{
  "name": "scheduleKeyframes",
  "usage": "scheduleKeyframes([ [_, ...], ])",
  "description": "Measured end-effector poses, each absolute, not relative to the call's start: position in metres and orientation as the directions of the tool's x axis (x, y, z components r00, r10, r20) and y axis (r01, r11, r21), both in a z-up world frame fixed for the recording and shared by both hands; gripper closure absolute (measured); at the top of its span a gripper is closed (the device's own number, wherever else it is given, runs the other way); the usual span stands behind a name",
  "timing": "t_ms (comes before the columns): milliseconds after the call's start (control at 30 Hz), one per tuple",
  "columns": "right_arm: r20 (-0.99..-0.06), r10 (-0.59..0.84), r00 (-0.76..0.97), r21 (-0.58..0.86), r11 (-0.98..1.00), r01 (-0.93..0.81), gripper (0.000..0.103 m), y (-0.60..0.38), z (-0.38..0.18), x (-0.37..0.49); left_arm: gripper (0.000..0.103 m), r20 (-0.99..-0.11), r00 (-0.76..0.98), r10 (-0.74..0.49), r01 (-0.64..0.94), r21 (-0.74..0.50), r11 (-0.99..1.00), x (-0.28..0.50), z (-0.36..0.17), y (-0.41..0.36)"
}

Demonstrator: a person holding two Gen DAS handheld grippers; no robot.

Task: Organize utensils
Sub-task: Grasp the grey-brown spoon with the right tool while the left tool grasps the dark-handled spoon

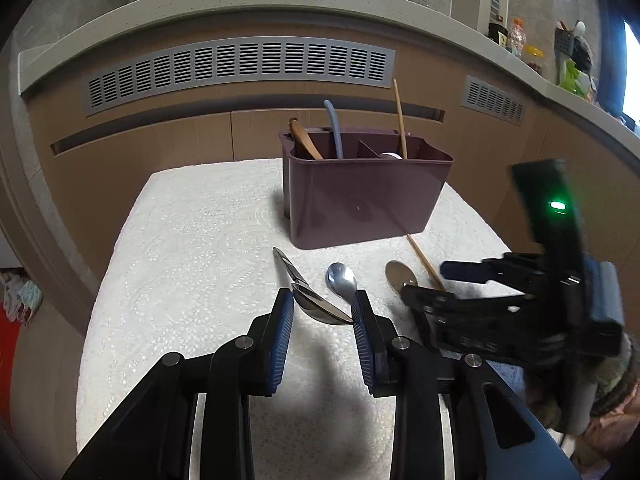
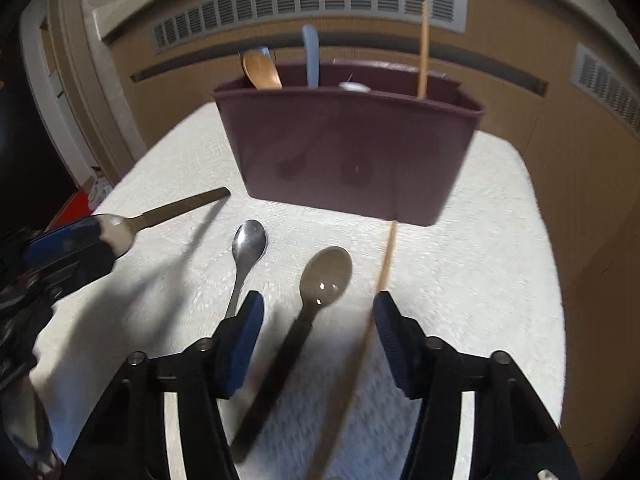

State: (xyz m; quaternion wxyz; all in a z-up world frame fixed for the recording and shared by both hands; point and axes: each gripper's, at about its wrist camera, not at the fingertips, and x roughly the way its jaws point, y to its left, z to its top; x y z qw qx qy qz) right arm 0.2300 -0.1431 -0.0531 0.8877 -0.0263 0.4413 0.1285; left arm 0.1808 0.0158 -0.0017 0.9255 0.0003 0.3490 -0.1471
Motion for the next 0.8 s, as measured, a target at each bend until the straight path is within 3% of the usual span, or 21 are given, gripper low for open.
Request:
scheduleKeyframes([
  [200, -0.845, 0.142, 0.516, 0.039, 0.978, -0.205, 0.051, -0.125, -0.075, 0.260, 0.072, -0.639, 0.710, -0.295, 0.278, -0.129, 0.952, 0.185, -0.004, 0.021],
  [300, -0.838, 0.128, 0.530, 0.005, 0.974, -0.227, 0.073, -0.117, -0.074, 0.257, 0.072, -0.634, 0.712, -0.302, 0.274, -0.145, 0.951, 0.188, -0.004, 0.023],
  [467, -0.799, 0.111, 0.591, -0.041, 0.970, -0.238, 0.073, -0.117, -0.056, 0.236, 0.074, -0.608, 0.732, -0.306, 0.275, -0.147, 0.950, 0.181, 0.006, 0.027],
  [800, -0.679, 0.179, 0.712, 0.040, 0.977, -0.208, 0.073, -0.161, 0.001, 0.181, 0.084, -0.555, 0.771, -0.311, 0.300, -0.114, 0.947, 0.165, 0.033, 0.024],
])
